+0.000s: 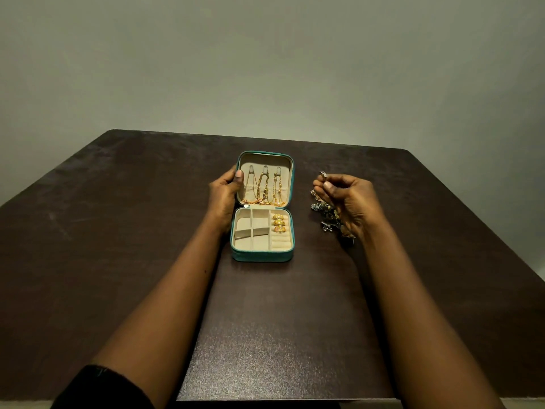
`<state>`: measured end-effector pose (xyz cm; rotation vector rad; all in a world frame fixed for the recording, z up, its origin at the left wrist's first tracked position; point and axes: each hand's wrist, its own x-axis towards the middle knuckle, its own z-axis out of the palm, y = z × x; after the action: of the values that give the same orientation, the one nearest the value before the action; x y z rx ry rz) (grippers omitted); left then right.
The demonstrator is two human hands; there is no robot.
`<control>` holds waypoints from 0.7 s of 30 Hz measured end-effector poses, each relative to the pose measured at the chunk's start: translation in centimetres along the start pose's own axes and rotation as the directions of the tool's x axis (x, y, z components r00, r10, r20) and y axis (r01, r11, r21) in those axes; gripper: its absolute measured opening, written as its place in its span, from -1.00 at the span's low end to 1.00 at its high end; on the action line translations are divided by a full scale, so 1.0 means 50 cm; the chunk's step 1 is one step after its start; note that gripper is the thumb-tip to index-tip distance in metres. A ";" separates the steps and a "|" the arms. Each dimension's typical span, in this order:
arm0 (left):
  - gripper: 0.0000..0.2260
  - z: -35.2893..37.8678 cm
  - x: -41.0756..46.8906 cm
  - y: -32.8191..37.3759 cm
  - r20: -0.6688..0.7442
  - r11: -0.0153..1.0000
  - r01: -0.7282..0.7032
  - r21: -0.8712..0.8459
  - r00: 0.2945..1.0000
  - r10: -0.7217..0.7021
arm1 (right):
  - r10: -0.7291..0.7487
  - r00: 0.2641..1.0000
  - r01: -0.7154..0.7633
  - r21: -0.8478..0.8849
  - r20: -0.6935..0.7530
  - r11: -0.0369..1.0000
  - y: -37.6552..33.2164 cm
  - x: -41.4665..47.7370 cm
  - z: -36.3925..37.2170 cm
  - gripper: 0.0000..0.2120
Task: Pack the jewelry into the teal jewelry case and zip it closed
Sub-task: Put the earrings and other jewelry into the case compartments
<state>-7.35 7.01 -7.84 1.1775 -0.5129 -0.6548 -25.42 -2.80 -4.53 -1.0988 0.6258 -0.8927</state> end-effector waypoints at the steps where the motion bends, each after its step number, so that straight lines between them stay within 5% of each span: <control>1: -0.68 0.000 0.000 0.000 -0.001 1.000 -0.001 0.004 1.000 0.001 | -0.027 1.000 0.027 -0.026 0.016 0.999 0.000 -0.002 0.000 -0.81; 9: -0.68 0.000 0.002 -0.003 0.008 1.000 -0.015 0.017 1.000 0.015 | -0.220 0.941 0.319 -0.464 0.256 0.827 0.010 -0.009 0.010 -0.77; 21: -0.69 0.003 -0.005 0.002 0.012 1.000 0.000 -0.012 1.000 0.000 | -0.182 0.870 0.393 -0.420 0.459 0.818 0.020 -0.026 0.032 -0.74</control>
<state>-7.59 7.11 -7.70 1.1633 -0.5186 -0.6646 -24.47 -0.74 -4.91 -1.8430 0.3469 -0.7429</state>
